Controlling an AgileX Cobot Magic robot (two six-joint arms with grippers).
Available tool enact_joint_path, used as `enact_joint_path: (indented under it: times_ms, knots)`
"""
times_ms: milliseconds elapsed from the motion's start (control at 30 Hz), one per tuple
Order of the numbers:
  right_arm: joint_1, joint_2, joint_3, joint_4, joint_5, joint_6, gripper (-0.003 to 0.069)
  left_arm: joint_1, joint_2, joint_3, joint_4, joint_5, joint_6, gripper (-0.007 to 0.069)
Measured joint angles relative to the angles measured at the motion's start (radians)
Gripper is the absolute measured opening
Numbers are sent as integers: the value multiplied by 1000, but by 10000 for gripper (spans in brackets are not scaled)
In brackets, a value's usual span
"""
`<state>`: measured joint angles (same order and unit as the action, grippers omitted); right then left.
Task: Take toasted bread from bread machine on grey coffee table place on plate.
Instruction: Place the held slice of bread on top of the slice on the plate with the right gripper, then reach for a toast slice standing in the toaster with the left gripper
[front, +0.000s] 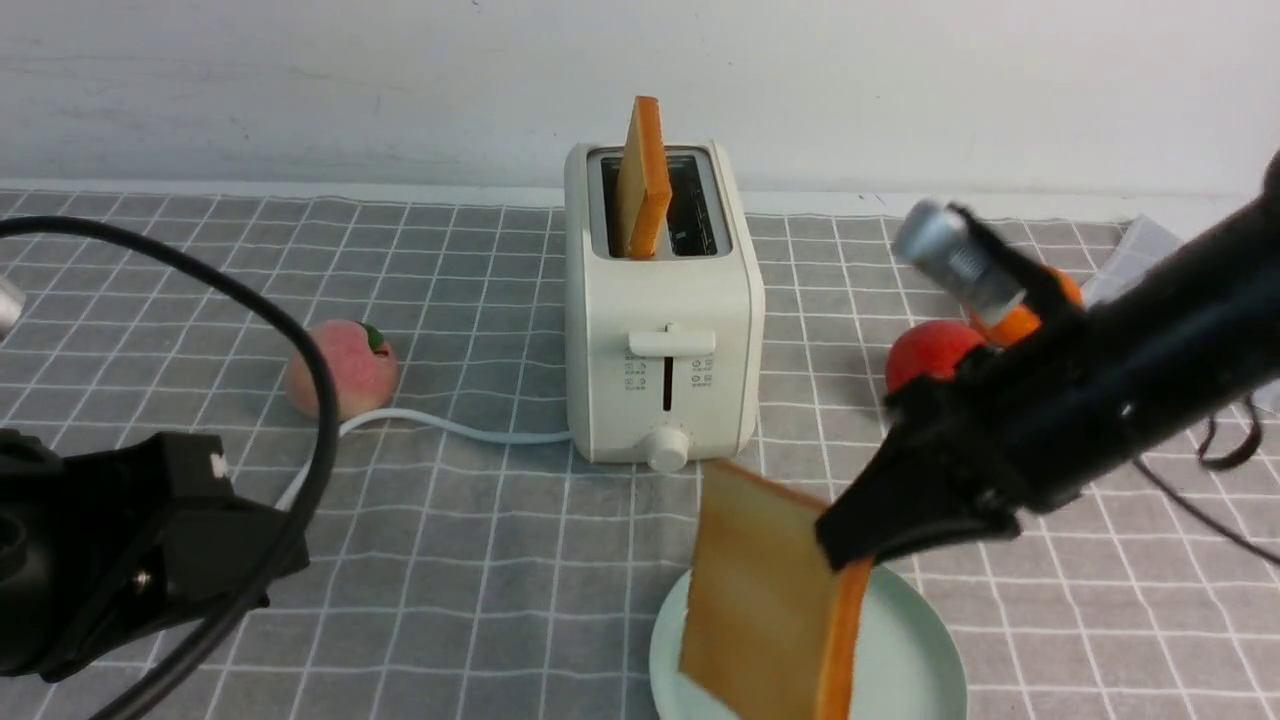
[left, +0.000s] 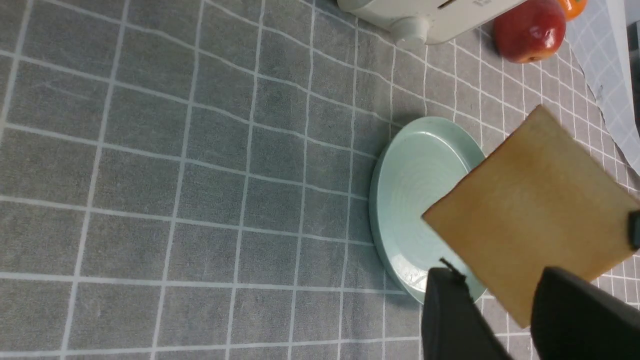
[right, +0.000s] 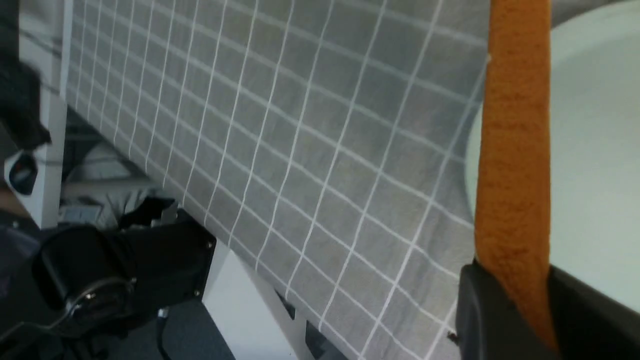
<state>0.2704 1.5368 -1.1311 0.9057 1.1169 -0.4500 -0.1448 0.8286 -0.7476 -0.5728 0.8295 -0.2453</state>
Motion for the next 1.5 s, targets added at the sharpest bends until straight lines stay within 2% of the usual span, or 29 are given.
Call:
enact_joint_path:
  times_ms: [67, 200, 433, 567, 700, 800, 933, 1067, 1200, 1500]
  knots:
    - [42, 0, 72, 34, -100, -39, 96, 0, 0, 0, 0, 10, 0, 238]
    - [61, 0, 127, 52, -203, -46, 96, 0, 0, 0, 0, 17, -1, 238]
    - [61, 0, 143, 51, -249, -46, 127, 0, 0, 0, 0, 21, -1, 238]
    - [61, 0, 143, 44, -253, -46, 199, 0, 0, 0, 0, 21, -1, 238]
    - [61, 0, 143, 8, -230, -46, 335, 0, 0, 0, -16, 10, -1, 238]
    - [61, 0, 143, -24, -229, -45, 384, 0, 0, 0, -23, -10, -1, 238]
    - [44, -2, 126, -135, -202, 26, 455, 0, 0, 0, -28, -118, -1, 238]
    - [19, -43, 90, -260, -198, 84, 470, 0, 13, -2, -27, -245, 27, 239]
    - [14, -123, 79, -302, -206, 101, 471, 0, 62, -49, -26, -267, 95, 262]
    - [14, -392, 75, -344, -198, 116, 471, -23, 419, -462, -56, -101, 279, 415]
